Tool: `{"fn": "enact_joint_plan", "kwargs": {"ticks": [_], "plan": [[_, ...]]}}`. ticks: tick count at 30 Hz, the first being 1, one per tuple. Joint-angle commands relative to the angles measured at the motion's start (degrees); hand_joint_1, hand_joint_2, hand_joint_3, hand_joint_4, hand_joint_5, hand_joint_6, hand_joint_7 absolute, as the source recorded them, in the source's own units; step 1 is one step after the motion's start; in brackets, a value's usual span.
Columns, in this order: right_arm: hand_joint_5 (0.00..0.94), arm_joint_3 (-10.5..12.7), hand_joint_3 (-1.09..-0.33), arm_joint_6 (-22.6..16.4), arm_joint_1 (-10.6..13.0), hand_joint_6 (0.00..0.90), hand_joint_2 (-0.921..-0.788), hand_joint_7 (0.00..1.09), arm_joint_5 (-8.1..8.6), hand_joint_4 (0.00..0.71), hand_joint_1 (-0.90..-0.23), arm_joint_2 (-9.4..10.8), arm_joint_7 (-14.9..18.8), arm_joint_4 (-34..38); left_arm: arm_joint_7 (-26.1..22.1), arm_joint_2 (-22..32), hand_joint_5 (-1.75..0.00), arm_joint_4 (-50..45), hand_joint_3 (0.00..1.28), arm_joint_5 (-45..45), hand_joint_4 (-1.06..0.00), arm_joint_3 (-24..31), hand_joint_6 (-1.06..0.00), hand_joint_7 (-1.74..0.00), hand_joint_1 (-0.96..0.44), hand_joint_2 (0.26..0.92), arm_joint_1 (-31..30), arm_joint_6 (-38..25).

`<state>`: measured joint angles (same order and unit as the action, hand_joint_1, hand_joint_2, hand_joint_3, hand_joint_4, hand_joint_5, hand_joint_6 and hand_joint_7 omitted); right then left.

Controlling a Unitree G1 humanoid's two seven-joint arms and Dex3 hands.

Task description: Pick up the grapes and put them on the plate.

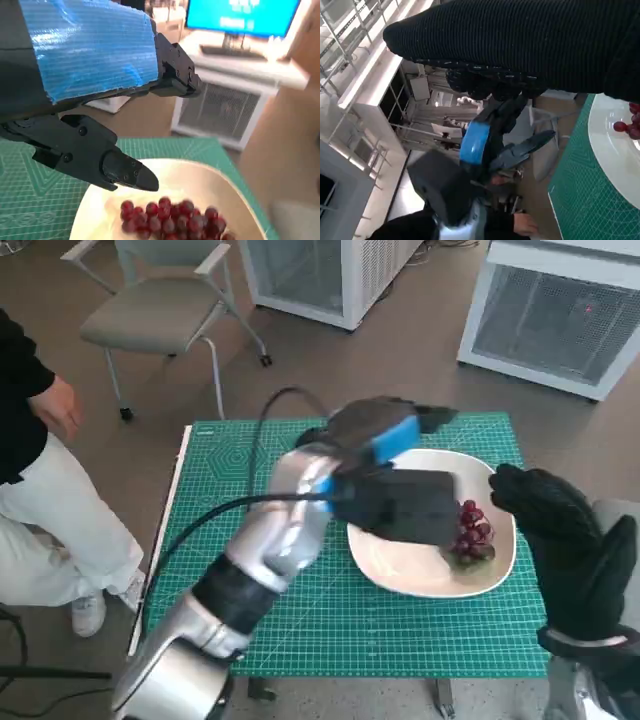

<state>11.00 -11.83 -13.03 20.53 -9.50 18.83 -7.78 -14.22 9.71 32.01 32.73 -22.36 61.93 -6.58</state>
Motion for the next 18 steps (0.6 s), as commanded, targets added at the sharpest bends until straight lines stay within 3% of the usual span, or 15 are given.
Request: {"fn": "enact_joint_plan", "kwargs": {"ticks": [1, 8, 13, 18], "plan": [[0.711, -0.05, -0.637, 0.83, 0.41, 0.165, -0.921, 0.99, 0.47, 0.398, -0.425, -0.34, 0.37, 0.71, 2.73, 2.99, -0.03, -3.95, 0.01, -3.81, -0.41, 4.52, -0.43, -0.02, -0.36, 0.896, -5.74, 4.25], [0.711, -0.13, -0.636, 1.28, -0.02, 0.166, -0.921, 0.99, 0.50, 0.398, -0.425, -0.50, 0.24, 0.69, 2.51, 4.72, -0.01, -2.73, 0.01, -14.94, -0.38, 12.51, -0.45, -0.02, -0.39, 0.903, -12.34, 15.60], [0.709, -0.37, -0.635, 1.98, -0.55, 0.167, -0.921, 0.99, 0.38, 0.399, -0.426, -0.42, -0.14, 0.43, -2.02, 3.27, 0.00, 2.04, 0.01, -27.37, -0.33, 19.13, -0.41, -0.01, -0.39, 0.905, -17.30, 26.19], [0.705, -0.64, -0.633, 2.63, -1.09, 0.170, -0.921, 0.99, 0.20, 0.401, -0.426, -0.15, -0.44, 0.46, -7.46, 0.54, 0.00, 6.00, 0.01, -37.88, -0.24, 24.16, -0.32, 0.00, -0.41, 0.916, -21.98, 32.93]]}}
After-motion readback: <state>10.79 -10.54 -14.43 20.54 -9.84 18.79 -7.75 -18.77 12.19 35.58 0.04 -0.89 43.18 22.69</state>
